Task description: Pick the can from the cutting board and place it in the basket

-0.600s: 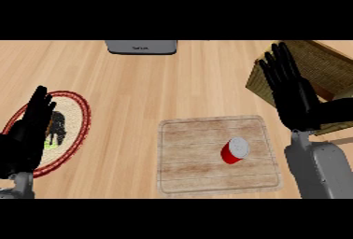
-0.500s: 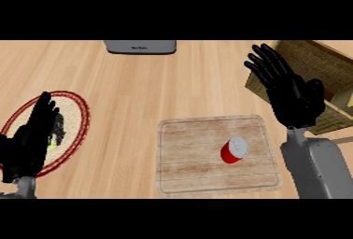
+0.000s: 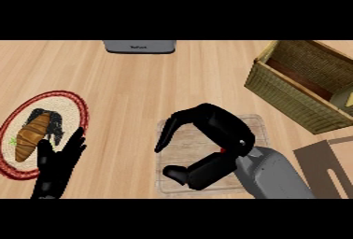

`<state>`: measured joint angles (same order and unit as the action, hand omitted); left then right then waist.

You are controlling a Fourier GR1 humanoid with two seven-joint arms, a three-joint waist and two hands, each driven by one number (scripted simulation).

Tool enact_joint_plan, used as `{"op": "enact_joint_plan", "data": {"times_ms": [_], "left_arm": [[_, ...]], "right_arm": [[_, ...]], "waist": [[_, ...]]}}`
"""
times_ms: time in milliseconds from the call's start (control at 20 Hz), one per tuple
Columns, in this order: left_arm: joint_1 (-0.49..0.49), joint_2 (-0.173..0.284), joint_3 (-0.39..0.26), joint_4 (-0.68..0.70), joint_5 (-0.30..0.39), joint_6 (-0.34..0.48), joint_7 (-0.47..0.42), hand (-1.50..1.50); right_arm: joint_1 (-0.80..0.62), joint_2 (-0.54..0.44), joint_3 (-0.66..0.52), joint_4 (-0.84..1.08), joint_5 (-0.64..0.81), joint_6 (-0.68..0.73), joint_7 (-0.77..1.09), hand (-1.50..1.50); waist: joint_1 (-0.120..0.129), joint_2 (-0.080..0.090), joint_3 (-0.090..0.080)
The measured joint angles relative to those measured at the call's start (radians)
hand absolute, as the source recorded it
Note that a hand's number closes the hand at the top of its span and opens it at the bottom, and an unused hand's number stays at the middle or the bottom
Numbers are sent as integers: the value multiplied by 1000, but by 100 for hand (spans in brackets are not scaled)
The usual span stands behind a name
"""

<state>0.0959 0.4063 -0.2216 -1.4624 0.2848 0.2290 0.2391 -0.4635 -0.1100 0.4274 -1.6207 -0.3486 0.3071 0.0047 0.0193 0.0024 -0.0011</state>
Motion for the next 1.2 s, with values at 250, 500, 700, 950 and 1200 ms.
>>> {"op": "enact_joint_plan", "data": {"times_ms": [250, 500, 700, 950, 1200], "left_arm": [[26, -2, 2, 4, 2, -15, -9, 0], [42, -7, 6, 4, 4, -13, -12, 0], [43, -6, 9, 4, 4, -22, -14, 0], [42, -14, 16, 19, 0, -32, -38, 0], [37, -7, 25, 19, 2, -46, -31, 0]], "right_arm": [[62, -45, 141, -109, 249, -73, 31, -150], [-56, -196, 102, -189, 471, -98, 164, -150], [-159, -347, 18, -256, 503, 5, 266, -150], [-290, -513, -104, -304, 386, 212, 383, -150], [-388, -659, -162, -265, 206, 456, 460, -150]], "waist": [[-24, -11, 2], [-42, -20, 3], [-42, -17, 3], [-37, -15, 5], [-32, -13, 4]]}}
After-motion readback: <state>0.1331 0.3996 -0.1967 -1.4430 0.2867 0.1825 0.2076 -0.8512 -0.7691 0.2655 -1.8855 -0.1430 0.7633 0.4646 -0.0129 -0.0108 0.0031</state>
